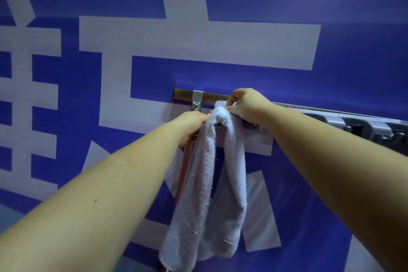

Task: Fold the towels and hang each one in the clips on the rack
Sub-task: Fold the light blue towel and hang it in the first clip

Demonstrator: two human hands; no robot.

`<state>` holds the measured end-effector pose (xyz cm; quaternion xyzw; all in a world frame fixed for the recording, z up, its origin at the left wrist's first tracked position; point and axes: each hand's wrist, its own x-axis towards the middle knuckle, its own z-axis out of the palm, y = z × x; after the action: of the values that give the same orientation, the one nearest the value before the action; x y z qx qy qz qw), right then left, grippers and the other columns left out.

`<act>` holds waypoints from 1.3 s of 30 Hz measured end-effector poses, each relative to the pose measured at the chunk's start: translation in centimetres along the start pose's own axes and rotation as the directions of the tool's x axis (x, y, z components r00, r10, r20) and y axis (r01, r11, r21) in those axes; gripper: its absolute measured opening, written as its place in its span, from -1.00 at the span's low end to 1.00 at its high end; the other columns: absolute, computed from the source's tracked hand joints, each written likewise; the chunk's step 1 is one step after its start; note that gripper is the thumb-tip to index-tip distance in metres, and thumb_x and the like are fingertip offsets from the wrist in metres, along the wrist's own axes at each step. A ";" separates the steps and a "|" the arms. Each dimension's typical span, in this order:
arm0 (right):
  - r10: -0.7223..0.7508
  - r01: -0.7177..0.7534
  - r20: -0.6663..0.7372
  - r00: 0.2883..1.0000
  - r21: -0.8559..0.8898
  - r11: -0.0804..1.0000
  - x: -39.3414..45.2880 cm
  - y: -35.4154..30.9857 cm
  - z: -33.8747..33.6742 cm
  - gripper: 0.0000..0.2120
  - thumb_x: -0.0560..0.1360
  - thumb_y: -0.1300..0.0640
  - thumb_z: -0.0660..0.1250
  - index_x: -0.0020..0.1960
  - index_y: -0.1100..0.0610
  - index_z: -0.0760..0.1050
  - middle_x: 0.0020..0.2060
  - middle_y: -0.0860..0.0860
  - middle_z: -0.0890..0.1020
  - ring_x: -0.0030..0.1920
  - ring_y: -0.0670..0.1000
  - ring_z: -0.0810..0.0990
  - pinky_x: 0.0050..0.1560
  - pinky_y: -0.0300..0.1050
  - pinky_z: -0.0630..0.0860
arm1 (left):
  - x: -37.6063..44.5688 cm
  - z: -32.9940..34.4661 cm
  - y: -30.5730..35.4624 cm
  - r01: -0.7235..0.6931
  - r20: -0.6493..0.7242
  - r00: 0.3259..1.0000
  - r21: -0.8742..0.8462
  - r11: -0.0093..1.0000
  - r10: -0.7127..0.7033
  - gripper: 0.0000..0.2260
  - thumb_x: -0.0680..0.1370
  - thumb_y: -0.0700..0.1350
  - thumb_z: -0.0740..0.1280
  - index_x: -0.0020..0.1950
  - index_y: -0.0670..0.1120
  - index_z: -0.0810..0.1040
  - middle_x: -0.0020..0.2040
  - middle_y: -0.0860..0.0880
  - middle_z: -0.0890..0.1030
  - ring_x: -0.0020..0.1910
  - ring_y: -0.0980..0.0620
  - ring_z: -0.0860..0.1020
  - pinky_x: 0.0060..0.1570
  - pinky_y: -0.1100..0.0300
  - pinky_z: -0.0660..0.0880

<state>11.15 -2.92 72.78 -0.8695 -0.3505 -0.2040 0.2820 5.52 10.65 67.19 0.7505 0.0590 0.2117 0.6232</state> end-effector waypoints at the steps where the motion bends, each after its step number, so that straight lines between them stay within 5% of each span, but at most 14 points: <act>1: 0.014 -0.014 -0.005 1.000 0.001 1.000 -0.1 -0.1 -0.1 -0.93 0.46 0.09 0.33 -0.19 0.04 0.49 -0.33 -0.03 0.55 -0.44 -0.05 0.46 -0.45 -0.21 0.37 | 0.0 0.0 0.0 -0.004 -0.021 1.000 0.020 1.000 0.005 -0.87 0.53 -0.12 0.30 -0.21 -0.11 0.50 -0.47 0.02 0.53 -0.50 0.12 0.44 -0.44 0.27 0.36; 6: 0.023 -0.021 -0.151 0.988 0.017 1.000 -1.6 -0.9 -1.3 -0.91 0.48 0.02 0.30 -0.07 0.02 0.52 -0.14 -0.05 0.61 -0.11 0.03 0.57 -0.04 -0.04 0.52 | -0.2 -1.0 0.6 -0.096 -0.138 0.985 0.025 0.995 0.098 -0.97 0.51 -0.16 0.34 -0.07 -0.10 0.53 -0.22 -0.02 0.56 -0.28 0.09 0.48 -0.26 0.30 0.41; 12: -0.039 0.094 -0.311 0.949 0.163 0.982 -7.4 -1.0 1.0 -0.83 0.53 0.10 0.22 0.05 0.09 0.54 -0.06 -0.04 0.62 -0.03 -0.02 0.55 -0.07 -0.20 0.38 | -2.9 -1.2 0.2 -0.153 -0.069 0.986 -0.043 0.987 0.150 -0.78 0.62 -0.15 0.12 0.10 -0.10 0.55 -0.03 -0.06 0.61 -0.07 0.01 0.57 0.01 0.18 0.50; 16: 0.194 -0.183 0.041 0.980 0.558 0.809 -9.6 -0.3 5.5 -0.49 0.58 -0.16 0.07 0.40 0.11 0.34 0.32 0.06 0.48 0.31 0.04 0.45 0.32 -0.04 0.36 | -4.7 0.4 -1.4 -0.063 -0.015 0.998 -0.211 0.975 0.061 -0.72 0.64 -0.05 0.10 -0.06 -0.11 0.56 -0.26 0.00 0.64 -0.19 0.04 0.56 -0.10 0.21 0.49; 20: 0.333 -0.459 0.338 0.881 0.782 0.422 -10.4 0.5 8.6 -0.38 0.56 -0.28 -0.04 0.31 0.14 0.47 0.21 0.09 0.57 0.21 0.09 0.53 0.24 -0.01 0.43 | -6.3 1.6 -4.0 0.057 -0.008 0.998 -0.325 0.944 -0.064 -0.68 0.60 0.07 0.16 -0.01 -0.10 0.61 0.08 -0.16 0.64 0.07 -0.07 0.60 0.18 0.04 0.49; 24: 0.415 -0.557 0.417 0.808 0.771 0.309 -12.7 2.1 12.4 -0.33 0.54 -0.32 -0.06 0.28 0.14 0.49 0.18 0.10 0.60 0.19 0.07 0.54 0.16 -0.03 0.44 | -8.0 2.9 -8.9 0.190 0.049 0.981 -0.386 0.903 -0.186 -0.64 0.61 0.09 0.10 -0.06 -0.06 0.62 -0.06 -0.10 0.67 -0.01 -0.01 0.61 0.10 0.10 0.51; 30: 0.411 -0.654 0.530 0.741 0.709 0.265 -16.2 4.3 16.5 -0.41 0.57 -0.27 -0.04 0.30 0.10 0.48 0.24 0.02 0.55 0.28 0.02 0.46 0.21 -0.08 0.30 | -8.9 4.2 -15.7 0.366 -0.004 0.911 -0.458 0.810 -0.413 -0.64 0.57 0.11 0.20 -0.06 -0.13 0.63 -0.05 -0.16 0.67 0.07 -0.11 0.60 0.22 0.03 0.47; 33: 0.417 -0.702 0.583 0.697 0.673 0.233 -17.6 5.3 18.6 -0.42 0.56 -0.27 -0.01 0.28 0.11 0.48 0.22 0.02 0.57 0.25 0.01 0.49 0.21 -0.08 0.35 | -9.4 5.0 -18.1 0.423 0.019 0.874 -0.524 0.740 -0.486 -0.60 0.57 0.08 0.21 0.11 -0.24 0.58 -0.21 -0.11 0.69 -0.01 -0.10 0.60 0.17 0.08 0.48; 35: 0.431 -0.710 0.583 0.688 0.663 0.237 -18.3 6.1 19.9 -0.44 0.57 -0.25 0.01 0.30 0.11 0.47 0.24 0.04 0.56 0.24 0.02 0.51 0.19 -0.11 0.37 | -9.8 5.4 -19.1 0.445 0.037 0.861 -0.539 0.715 -0.507 -0.58 0.60 0.07 0.14 0.13 -0.26 0.56 -0.10 -0.10 0.64 0.11 -0.11 0.54 0.24 0.09 0.41; 39: 0.436 -0.591 0.414 0.799 0.675 0.442 -18.8 6.8 20.2 -0.54 0.58 -0.16 0.08 0.30 0.10 0.46 0.21 0.02 0.57 0.18 -0.01 0.52 0.11 -0.18 0.38 | -10.1 5.0 -21.1 0.274 -0.099 0.931 -0.445 0.852 -0.352 -0.41 0.39 0.39 0.23 0.11 -0.07 0.57 0.12 -0.08 0.61 0.14 -0.05 0.55 0.30 0.00 0.40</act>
<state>6.65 -3.46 44.68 -0.7372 -0.1449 0.1427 0.6444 2.04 7.12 43.83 0.5553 0.1885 0.1806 0.7896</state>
